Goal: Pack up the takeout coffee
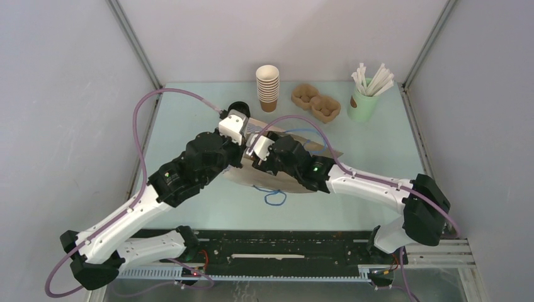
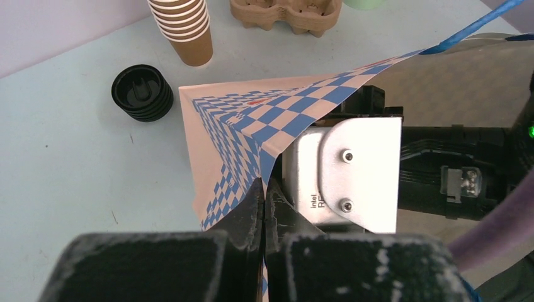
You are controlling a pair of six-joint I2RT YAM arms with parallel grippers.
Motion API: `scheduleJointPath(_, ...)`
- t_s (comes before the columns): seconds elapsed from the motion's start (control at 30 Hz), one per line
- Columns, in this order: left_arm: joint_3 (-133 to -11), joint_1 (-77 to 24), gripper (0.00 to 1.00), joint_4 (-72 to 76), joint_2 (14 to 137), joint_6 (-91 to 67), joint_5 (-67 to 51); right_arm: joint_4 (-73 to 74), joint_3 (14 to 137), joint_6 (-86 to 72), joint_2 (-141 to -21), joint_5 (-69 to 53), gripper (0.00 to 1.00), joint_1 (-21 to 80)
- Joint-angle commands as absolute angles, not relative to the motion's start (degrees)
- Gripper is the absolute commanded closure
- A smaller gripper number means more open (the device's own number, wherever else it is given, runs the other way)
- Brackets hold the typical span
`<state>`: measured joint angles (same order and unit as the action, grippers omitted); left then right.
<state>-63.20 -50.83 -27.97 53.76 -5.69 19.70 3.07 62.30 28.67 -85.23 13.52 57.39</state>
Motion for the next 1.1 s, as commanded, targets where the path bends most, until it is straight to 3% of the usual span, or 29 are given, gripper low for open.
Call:
scheduleJointPath(0.0,-62.5,-51.64,1.0,-25.38,53.15,-4.39,20.75,-1.19,62.21,30.61,-85.87,12.23,0.71,56.25)
scheduleJointPath(0.77,-62.93,-51.73,1.0,-28.31,52.48,-4.96,19.0,-5.63,56.76,32.75,-87.09,5.57,0.73,52.84)
scheduleJointPath(1.07,-65.01,-51.76,1.0,-31.05,52.98,-5.41,15.91,3.13,62.02,33.33,-90.11,1.63,0.74,52.38)
